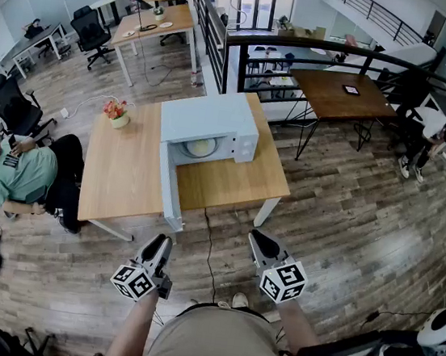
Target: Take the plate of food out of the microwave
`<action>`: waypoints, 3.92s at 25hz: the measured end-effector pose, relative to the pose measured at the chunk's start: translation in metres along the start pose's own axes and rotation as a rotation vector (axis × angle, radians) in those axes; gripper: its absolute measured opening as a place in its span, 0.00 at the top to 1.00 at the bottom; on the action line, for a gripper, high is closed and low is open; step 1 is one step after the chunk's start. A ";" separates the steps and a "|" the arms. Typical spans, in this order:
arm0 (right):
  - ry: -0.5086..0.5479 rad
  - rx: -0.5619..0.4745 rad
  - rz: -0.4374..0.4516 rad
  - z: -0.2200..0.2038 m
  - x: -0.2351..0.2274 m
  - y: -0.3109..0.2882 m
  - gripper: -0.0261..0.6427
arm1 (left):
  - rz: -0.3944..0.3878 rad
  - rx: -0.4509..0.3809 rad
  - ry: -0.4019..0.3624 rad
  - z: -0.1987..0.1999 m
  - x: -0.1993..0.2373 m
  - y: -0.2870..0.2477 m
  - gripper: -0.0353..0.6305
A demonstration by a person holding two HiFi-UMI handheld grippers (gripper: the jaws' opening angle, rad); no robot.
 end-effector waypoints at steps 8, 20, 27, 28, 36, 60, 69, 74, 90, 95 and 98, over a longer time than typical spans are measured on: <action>-0.010 0.008 0.002 0.004 -0.013 -0.007 0.90 | -0.001 0.005 0.004 0.003 -0.002 -0.013 0.79; -0.130 -0.047 0.080 0.010 -0.019 0.017 0.83 | -0.009 0.033 -0.008 -0.002 -0.026 -0.022 0.79; -0.139 -0.040 0.075 -0.003 -0.030 0.038 0.83 | -0.023 0.044 -0.008 -0.018 -0.043 -0.036 0.79; -0.143 -0.038 0.073 -0.004 -0.032 0.040 0.83 | -0.022 0.045 -0.008 -0.020 -0.046 -0.037 0.79; -0.173 -0.028 0.086 -0.015 -0.058 0.064 0.83 | 0.002 0.042 0.005 -0.041 -0.069 -0.052 0.79; -0.194 0.083 0.215 -0.030 -0.101 0.028 0.83 | 0.077 0.063 0.002 -0.049 -0.110 -0.067 0.94; -0.234 0.125 0.188 -0.025 -0.098 -0.027 0.83 | 0.033 0.069 0.018 -0.023 -0.063 -0.093 0.94; -0.250 0.139 0.175 -0.016 -0.104 -0.065 0.83 | 0.011 0.054 0.022 -0.001 -0.031 -0.110 0.94; -0.308 0.143 0.111 0.015 -0.082 -0.161 0.83 | -0.048 0.085 0.054 0.053 0.050 -0.127 0.94; -0.325 0.124 0.074 0.022 -0.091 -0.171 0.83 | -0.097 0.106 0.039 0.063 0.058 -0.151 0.94; -0.329 0.103 0.043 0.028 -0.097 -0.173 0.83 | -0.135 0.118 0.026 0.071 0.058 -0.167 0.94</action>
Point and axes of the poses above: the fingertips, and each gripper's own axes: y backward along the fingers, x to its left, z out of its top, the point moved 3 cm from there along y, backward along the fingers, and after that the axes turned 8 degrees about x, right-handed, at the moved point
